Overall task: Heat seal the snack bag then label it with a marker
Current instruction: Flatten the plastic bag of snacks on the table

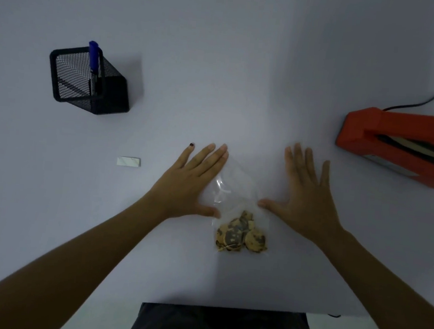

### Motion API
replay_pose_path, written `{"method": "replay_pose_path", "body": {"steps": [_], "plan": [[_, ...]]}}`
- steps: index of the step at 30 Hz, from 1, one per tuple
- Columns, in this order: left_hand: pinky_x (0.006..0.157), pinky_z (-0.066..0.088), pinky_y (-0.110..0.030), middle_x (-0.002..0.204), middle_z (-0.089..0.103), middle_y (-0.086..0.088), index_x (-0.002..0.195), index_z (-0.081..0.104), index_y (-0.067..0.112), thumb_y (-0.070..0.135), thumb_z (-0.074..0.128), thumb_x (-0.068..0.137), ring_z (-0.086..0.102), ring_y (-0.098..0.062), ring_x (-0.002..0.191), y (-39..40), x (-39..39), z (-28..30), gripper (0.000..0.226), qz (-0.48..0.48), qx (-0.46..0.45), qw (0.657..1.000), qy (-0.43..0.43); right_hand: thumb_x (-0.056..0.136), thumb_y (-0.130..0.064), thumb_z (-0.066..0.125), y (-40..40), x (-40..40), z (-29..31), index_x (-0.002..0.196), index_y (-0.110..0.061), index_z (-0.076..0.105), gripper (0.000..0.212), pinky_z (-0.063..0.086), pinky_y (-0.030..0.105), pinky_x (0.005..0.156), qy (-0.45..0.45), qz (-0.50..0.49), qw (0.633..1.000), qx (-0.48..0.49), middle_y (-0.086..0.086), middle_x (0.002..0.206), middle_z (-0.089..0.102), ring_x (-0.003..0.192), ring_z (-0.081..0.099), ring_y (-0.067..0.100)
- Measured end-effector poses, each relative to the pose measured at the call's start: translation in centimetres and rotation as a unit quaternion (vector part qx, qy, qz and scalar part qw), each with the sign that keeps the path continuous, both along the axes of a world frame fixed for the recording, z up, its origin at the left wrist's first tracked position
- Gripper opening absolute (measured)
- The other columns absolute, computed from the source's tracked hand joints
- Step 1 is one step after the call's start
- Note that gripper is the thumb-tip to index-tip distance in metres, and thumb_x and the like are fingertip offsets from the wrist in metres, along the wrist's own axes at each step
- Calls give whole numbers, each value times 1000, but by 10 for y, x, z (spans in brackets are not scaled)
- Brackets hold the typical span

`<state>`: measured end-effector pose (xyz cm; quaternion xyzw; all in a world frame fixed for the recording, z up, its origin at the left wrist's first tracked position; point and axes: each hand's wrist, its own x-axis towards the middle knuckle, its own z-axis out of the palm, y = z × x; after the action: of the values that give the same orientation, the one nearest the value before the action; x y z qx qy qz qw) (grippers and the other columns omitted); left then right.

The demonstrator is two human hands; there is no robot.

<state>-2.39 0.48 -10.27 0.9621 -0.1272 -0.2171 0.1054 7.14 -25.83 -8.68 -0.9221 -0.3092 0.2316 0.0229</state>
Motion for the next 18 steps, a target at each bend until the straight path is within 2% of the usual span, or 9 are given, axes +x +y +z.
{"method": "replay_pose_path", "body": {"steps": [3, 5, 7, 10, 14, 18], "plan": [[119, 3, -50, 160, -8, -3, 151, -5, 12, 87, 35, 70, -8, -21, 147, 0, 0, 0, 118, -2, 4, 1000, 1, 93, -37, 46, 23, -10, -1, 153, -7, 4, 79, 2, 51, 120, -12, 81, 995, 63, 12, 162, 3, 149, -5, 25], [119, 4, -51, 160, -7, -3, 151, -4, 12, 87, 34, 70, -7, -21, 147, 1, -1, 0, 117, -4, 3, 1000, 0, 98, -26, 37, 39, -18, -8, 152, -5, 14, 62, 10, 53, 119, -22, 133, 988, 70, 14, 160, 13, 149, 6, 28], [119, 3, -50, 160, -7, -4, 151, -4, 12, 87, 34, 70, -7, -21, 147, 2, -1, 0, 117, -8, 1, 1000, 1, 102, -29, 32, 43, -19, -15, 152, -6, 18, 56, 14, 55, 118, -24, 182, 982, 42, 11, 160, 18, 148, 16, 29], [119, 4, -50, 160, -7, -3, 151, -4, 12, 87, 35, 70, -7, -21, 147, 3, 0, 0, 117, -9, 0, 1000, 0, 103, -42, 30, 28, -6, -18, 152, -12, 20, 59, 13, 61, 115, -32, 215, 976, -12, 7, 160, 19, 147, 20, 26], [119, 5, -51, 160, -9, -4, 151, -6, 11, 87, 34, 70, -7, -22, 147, 2, 1, 0, 118, -12, 1, 1000, 0, 97, -61, 24, 2, 6, -12, 152, -16, 21, 71, 9, 66, 111, -32, 190, 980, -57, 4, 160, 19, 147, 17, 31], [120, 5, -50, 160, -10, -6, 150, -7, 9, 83, 36, 75, -9, -23, 147, -2, 1, 4, 114, -14, 1, 1000, 1, 93, -68, 20, -4, 4, -10, 153, -17, 17, 78, 9, 67, 112, -21, 165, 984, -68, 1, 161, 14, 148, 11, 31]]}}
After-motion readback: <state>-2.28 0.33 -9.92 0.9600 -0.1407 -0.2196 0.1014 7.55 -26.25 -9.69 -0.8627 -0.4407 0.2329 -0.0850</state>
